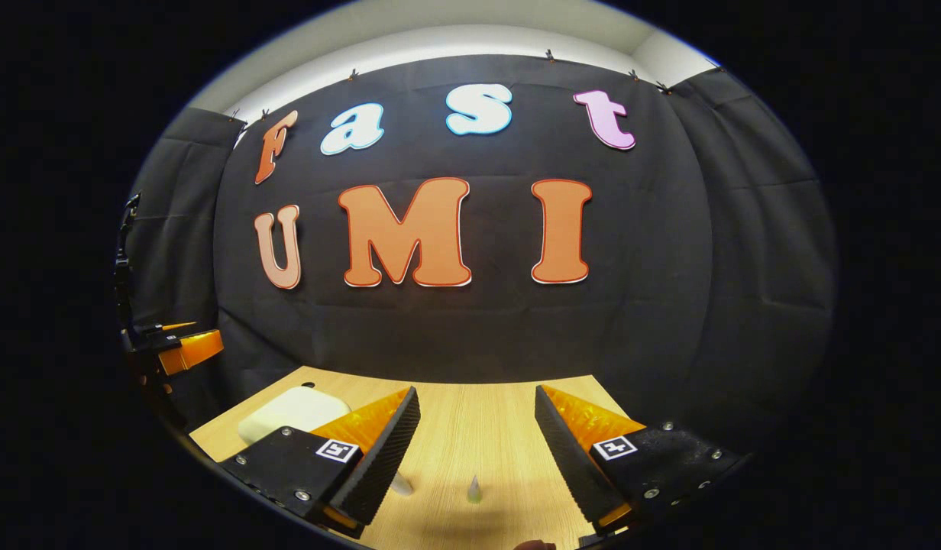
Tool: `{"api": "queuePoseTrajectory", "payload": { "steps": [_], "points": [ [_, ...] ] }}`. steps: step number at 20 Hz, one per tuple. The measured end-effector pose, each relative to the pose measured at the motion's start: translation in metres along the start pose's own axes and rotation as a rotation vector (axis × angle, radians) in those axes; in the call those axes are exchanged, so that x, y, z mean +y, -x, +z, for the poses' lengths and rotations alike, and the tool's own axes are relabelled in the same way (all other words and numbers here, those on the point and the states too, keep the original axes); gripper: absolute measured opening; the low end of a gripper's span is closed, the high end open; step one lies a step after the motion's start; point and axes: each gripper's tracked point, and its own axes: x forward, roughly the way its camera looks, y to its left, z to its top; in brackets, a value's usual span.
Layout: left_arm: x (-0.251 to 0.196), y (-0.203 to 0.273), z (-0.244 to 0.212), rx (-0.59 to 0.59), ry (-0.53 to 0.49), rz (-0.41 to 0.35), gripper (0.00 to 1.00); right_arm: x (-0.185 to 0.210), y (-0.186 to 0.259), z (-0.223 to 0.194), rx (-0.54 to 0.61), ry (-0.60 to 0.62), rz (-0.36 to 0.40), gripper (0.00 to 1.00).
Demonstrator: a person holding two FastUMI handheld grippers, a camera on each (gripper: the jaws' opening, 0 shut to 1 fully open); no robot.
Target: First open the suitcase, pack the skin care products into it, and then close the suitcase.
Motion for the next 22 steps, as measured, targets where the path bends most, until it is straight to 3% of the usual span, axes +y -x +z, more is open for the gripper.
{"api": "queuePoseTrajectory", "payload": {
  "steps": [6, 11, 16, 22],
  "points": [
    [-0.014, -0.009, -0.017, 0.024, -0.154, -0.006, 0.97, -0.006, -0.001, -0.013, 0.028, 0.012, -0.009, 0.96],
    [-0.041, -0.024, -0.068, 0.104, -0.348, -0.038, 1.0, -0.021, 0.003, -0.035, 0.09, -0.026, -0.031, 0.96],
    [-0.072, -0.035, -0.139, 0.202, -0.588, -0.118, 0.98, -0.043, 0.008, -0.063, 0.163, -0.045, -0.072, 0.96],
    [-0.11, -0.042, -0.228, 0.331, -0.827, -0.276, 0.98, -0.074, 0.007, -0.088, 0.236, -0.087, -0.126, 0.96]
  ]
}}
